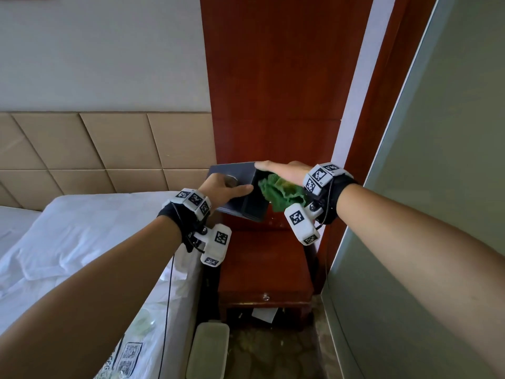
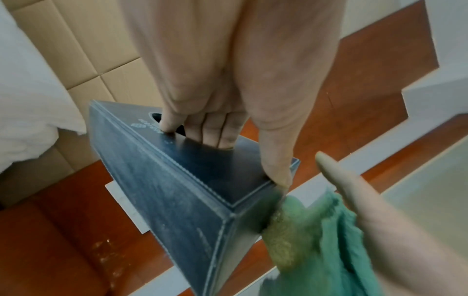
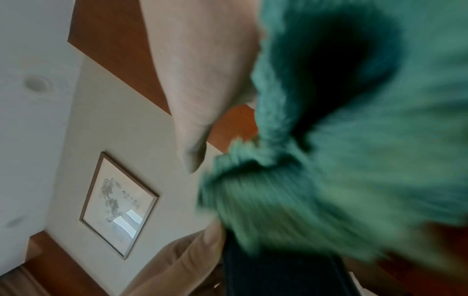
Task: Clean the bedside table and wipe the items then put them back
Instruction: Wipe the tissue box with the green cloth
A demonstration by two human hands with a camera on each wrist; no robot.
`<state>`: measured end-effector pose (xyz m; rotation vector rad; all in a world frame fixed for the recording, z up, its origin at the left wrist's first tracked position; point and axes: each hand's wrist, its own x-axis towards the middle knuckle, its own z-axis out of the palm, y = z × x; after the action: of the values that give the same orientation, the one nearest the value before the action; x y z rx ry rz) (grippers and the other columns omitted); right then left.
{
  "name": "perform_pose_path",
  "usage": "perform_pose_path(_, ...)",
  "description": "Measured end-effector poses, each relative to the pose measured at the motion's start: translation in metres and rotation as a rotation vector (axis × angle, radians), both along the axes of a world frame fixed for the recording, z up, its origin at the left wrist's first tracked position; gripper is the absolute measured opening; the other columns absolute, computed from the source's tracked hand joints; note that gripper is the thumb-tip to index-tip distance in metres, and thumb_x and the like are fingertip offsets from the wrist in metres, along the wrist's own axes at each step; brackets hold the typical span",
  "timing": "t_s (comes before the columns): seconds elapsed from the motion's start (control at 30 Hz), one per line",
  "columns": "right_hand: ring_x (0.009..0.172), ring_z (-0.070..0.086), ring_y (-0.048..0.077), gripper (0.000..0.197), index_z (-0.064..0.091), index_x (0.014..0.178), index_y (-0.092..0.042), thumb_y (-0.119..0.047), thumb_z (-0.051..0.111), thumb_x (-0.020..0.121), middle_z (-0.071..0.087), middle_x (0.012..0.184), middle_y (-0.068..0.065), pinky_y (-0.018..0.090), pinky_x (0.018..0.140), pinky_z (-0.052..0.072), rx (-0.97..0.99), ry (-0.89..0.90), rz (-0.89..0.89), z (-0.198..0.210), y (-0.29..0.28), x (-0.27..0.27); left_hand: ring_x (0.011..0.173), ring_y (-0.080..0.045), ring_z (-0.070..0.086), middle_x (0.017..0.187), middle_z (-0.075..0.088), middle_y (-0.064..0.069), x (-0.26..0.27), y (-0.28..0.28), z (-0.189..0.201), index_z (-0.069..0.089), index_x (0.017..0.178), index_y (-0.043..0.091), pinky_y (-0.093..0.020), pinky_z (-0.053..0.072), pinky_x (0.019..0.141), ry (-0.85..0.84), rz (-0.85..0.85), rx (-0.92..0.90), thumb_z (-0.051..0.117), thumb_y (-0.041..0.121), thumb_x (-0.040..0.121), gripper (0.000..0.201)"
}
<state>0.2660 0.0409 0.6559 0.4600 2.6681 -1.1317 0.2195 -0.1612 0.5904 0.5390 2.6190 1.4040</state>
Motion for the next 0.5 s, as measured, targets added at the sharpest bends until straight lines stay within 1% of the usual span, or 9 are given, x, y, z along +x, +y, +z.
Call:
perform_pose_path(0.03,0.132,0.043,0.036,0.112,0.034,0.149,-0.015,-0.086,0.056,0.066,0.038,0.151,0.016,0.045,0.091,0.039,0.020,-0.018,0.008,-0.001,-0.003,0.000,0.050,-0.008,0.035,0.063,0.037,-0.008,0.001,0.000,0.000,0.058,0.075,-0.010,-0.019,0.026,0.051,0.036,-0.005,-0.023,0.072,0.040,0.087,0.053)
perform_pose_path(0.07,0.135,0.040,0.036,0.111,0.031,0.150,-0.014,-0.084,0.058,0.068,0.035,0.153,0.016,0.045,0.092,0.038,0.028,-0.027,0.005,-0.002,-0.006,-0.001,0.056,-0.012,0.037,0.066,0.038,-0.011,0.002,0.000,-0.002,0.056,0.075,-0.011,-0.021,0.027,0.054,0.073,-0.017,-0.049,0.073,0.041,0.086,0.055)
perform_pose_path(0.1,0.134,0.040,0.036,0.108,0.031,0.150,-0.012,-0.080,0.059,0.071,0.036,0.152,0.016,0.044,0.088,0.037,0.026,-0.029,-0.002,-0.004,-0.008,-0.002,0.061,-0.017,0.038,0.068,0.039,-0.011,0.003,0.000,-0.003,0.055,0.075,-0.010,-0.024,0.028,0.058,0.102,-0.031,-0.070,0.073,0.041,0.085,0.055)
perform_pose_path(0.2,0.127,0.046,0.034,0.099,0.036,0.146,-0.010,-0.072,0.065,0.074,0.043,0.146,0.015,0.039,0.080,0.035,0.026,-0.018,-0.031,-0.010,-0.011,-0.003,0.064,-0.018,0.038,0.068,0.039,-0.006,0.006,-0.001,-0.006,0.050,0.071,0.003,-0.029,0.029,0.062,0.144,-0.039,-0.112,0.074,0.042,0.084,0.048)
perform_pose_path(0.3,0.107,0.052,0.032,0.095,0.046,0.138,-0.011,-0.071,0.069,0.069,0.051,0.128,0.013,0.039,0.078,0.038,-0.009,0.023,-0.071,-0.018,-0.015,-0.005,0.067,-0.021,0.042,0.073,0.045,-0.010,0.002,-0.005,-0.009,0.060,0.081,-0.008,-0.029,0.031,0.063,0.121,-0.041,-0.133,0.072,0.043,0.086,0.052)
perform_pose_path(0.33,0.098,0.053,0.029,0.092,0.051,0.131,-0.012,-0.073,0.070,0.065,0.053,0.118,0.011,0.038,0.075,0.040,-0.011,0.040,-0.079,-0.020,-0.016,-0.006,0.069,-0.021,0.046,0.075,0.052,-0.011,0.000,-0.006,-0.011,0.065,0.087,-0.009,-0.029,0.034,0.063,0.084,-0.040,-0.153,0.070,0.045,0.087,0.053)
perform_pose_path(0.4,0.082,0.059,0.024,0.083,0.061,0.104,-0.012,-0.078,0.071,0.055,0.061,0.103,0.005,0.033,0.064,0.043,0.016,0.079,-0.076,-0.027,-0.019,-0.007,0.073,-0.021,0.058,0.079,0.066,-0.008,-0.005,-0.009,-0.016,0.070,0.087,-0.001,-0.030,0.045,0.068,-0.032,-0.025,-0.102,0.065,0.051,0.089,0.051)
perform_pose_path(0.43,0.075,0.060,0.022,0.077,0.063,0.090,-0.012,-0.079,0.071,0.053,0.064,0.094,0.004,0.030,0.059,0.042,0.027,0.104,-0.070,-0.031,-0.020,-0.007,0.074,-0.020,0.062,0.079,0.069,-0.008,-0.008,-0.009,-0.018,0.070,0.084,0.003,-0.029,0.048,0.069,-0.128,0.019,-0.005,0.063,0.052,0.090,0.050)
perform_pose_path(0.5,0.062,0.060,0.019,0.066,0.057,0.067,-0.014,-0.076,0.074,0.053,0.063,0.074,0.001,0.026,0.053,0.040,0.039,0.163,-0.060,-0.038,-0.022,-0.007,0.078,-0.023,0.065,0.081,0.070,-0.011,-0.013,-0.011,-0.019,0.066,0.085,0.004,-0.030,0.053,0.071,-0.402,0.176,0.235,0.059,0.053,0.092,0.051)
